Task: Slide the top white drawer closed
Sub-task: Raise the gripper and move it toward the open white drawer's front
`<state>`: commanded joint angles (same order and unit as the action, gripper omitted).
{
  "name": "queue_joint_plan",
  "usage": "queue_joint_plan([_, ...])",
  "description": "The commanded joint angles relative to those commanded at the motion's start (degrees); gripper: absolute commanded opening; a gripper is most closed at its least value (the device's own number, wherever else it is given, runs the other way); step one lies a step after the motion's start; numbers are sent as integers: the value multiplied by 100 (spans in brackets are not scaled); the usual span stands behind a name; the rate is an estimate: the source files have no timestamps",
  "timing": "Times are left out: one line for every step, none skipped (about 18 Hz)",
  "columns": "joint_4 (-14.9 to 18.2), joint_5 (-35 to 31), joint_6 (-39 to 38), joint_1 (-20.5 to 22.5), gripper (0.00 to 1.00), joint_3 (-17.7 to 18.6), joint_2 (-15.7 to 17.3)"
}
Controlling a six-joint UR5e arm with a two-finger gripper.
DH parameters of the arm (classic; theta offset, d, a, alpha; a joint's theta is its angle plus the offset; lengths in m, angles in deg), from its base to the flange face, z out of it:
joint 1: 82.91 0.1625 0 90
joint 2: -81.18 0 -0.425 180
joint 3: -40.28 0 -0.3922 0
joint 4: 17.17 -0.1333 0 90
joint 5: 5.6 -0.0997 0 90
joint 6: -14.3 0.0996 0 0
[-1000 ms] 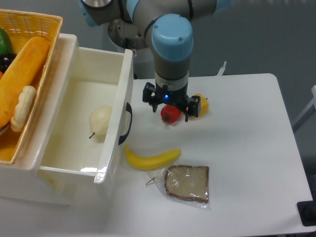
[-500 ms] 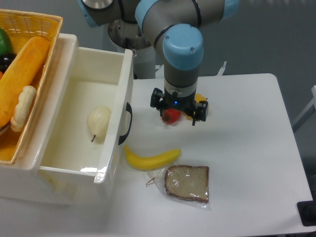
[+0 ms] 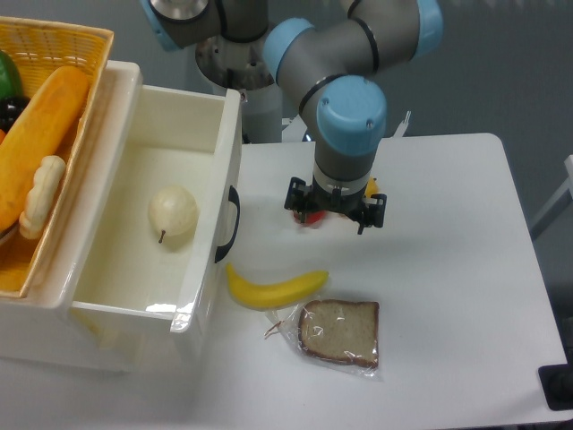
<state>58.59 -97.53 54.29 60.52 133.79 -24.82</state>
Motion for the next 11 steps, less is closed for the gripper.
queue_joint_plan([0,0,-17,-26,100,-8,-17])
queue_joint_plan([9,26,-44,-44,100,-35,-44])
queue_joint_plan([9,53,-122,-44,100,-44,-88])
queue_joint_plan([9,157,-236,-70,100,-44,-114])
queue_joint_plan([17,350,-333,-79,100,-52,-132])
queue_joint_plan([18,569,-386,-79,100,-44,-158])
queue_joint_plan([26,728,-404,-79,100,-44,-176])
queue_joint_plan([26,773,-413,-79,100,-52,-219])
queue_joint_plan([26,791,-465,-79,100,-52,-237])
queue_joint_plan([26,791,-518,-88,100,-52,-272])
queue_joint_plan([26,791,-527,-88,100,-52,-307])
